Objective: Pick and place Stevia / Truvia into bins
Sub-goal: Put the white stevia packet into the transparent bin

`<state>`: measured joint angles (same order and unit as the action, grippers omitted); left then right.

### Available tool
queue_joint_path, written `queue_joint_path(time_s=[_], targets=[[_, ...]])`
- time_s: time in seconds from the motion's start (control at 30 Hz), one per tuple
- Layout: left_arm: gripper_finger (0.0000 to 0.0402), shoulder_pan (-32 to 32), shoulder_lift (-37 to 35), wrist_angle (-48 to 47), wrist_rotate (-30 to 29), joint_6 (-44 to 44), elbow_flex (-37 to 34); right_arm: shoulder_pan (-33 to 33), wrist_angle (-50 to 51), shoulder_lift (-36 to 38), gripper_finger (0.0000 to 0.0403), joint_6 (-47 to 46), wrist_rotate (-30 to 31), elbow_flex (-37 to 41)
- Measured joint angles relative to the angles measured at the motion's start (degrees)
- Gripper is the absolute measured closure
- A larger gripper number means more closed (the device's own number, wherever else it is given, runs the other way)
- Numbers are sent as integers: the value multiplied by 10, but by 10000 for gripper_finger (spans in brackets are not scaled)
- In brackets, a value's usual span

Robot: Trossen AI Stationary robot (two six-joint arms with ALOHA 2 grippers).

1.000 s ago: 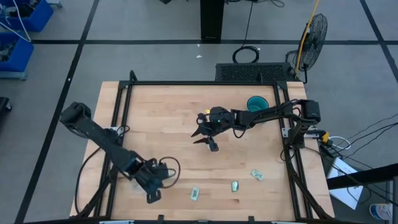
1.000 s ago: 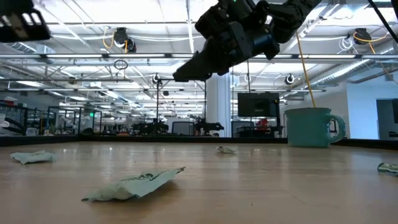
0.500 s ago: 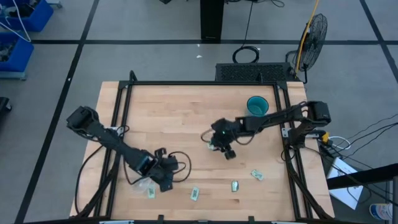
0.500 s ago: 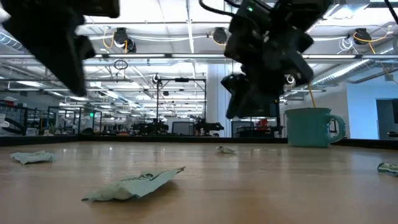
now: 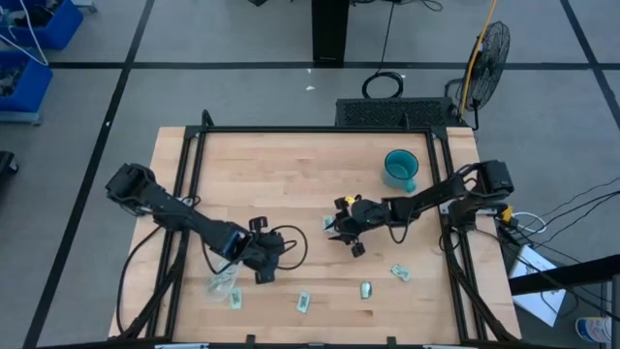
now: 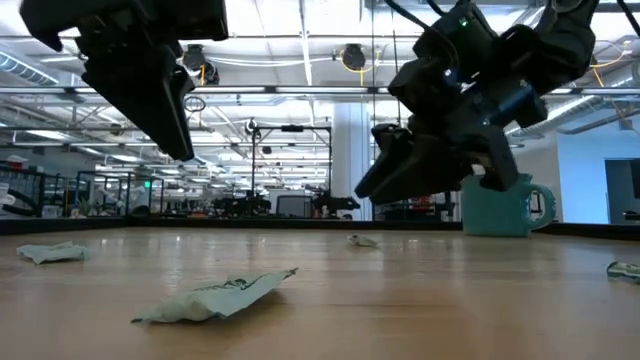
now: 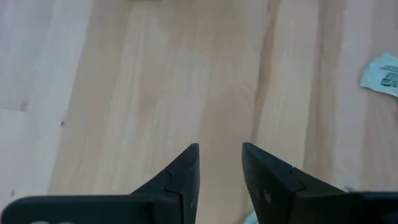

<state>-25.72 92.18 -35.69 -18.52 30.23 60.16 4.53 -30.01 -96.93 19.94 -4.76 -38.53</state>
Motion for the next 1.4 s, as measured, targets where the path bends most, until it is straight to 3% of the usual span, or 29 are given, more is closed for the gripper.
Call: queue_joint_path(time_s=[0.17,0.3,0.8,0.97,1.2,1.4], targets=[[274,17,0,5,0,-27,0,0,-41,-49,261,4,6,-1],[274,31,0,24,0,-31,0,0,-63,-68,261,9,68,-1],[275,62,0,30,4,-99,0,-9,-31,-72,286,-12,48,-1],[275,69,0,30,4,-106,0,-15,-32,-72,312,-12,49,-1],[275,74,0,30,4,-106,0,-24,-34,-72,390,-12,48,-1],[275,74,0,30,-10,-106,0,-30,-38,-72,399,-11,47,-1]])
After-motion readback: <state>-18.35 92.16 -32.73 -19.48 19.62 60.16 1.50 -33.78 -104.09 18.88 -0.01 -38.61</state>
